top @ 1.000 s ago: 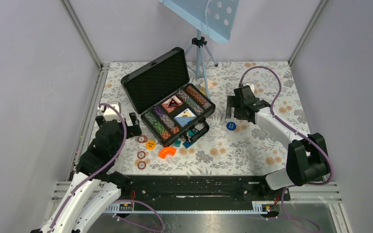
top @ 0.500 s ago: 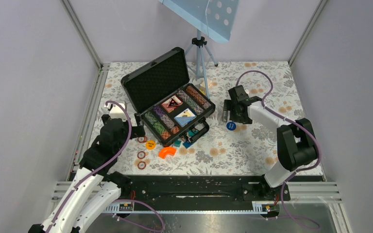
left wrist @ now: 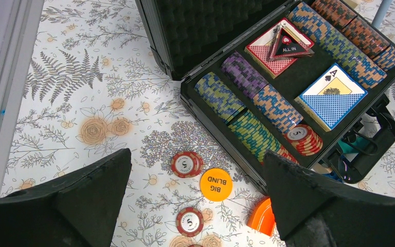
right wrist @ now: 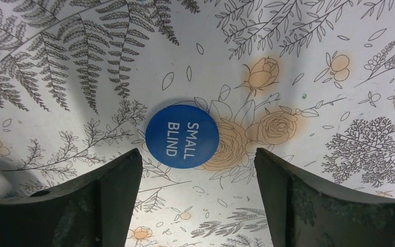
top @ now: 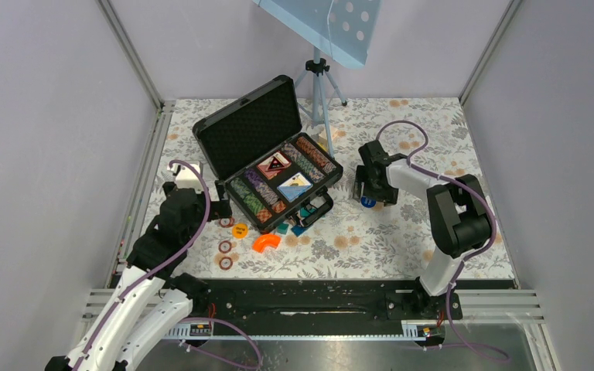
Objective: Pack up texas hold em set
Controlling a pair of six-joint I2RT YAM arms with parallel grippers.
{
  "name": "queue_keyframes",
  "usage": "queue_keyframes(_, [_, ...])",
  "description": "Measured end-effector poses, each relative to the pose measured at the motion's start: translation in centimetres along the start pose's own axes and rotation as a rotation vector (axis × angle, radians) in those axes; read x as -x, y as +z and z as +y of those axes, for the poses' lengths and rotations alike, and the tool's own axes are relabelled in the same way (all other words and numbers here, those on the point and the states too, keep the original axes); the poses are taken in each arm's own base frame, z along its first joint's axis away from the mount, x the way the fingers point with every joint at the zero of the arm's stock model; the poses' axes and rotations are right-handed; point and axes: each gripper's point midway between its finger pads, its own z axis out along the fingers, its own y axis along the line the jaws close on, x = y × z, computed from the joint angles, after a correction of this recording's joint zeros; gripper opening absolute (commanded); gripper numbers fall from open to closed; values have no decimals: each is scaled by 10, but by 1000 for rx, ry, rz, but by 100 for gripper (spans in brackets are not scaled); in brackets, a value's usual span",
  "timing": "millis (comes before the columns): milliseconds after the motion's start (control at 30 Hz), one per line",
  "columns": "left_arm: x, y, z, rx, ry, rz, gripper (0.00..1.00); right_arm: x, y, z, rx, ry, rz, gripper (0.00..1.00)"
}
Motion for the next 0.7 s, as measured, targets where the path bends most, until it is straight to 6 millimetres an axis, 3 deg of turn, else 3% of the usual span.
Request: queue_keyframes(700, [0, 0, 0, -2, 0, 1, 99, 19, 6, 15, 57, -6, -74, 72])
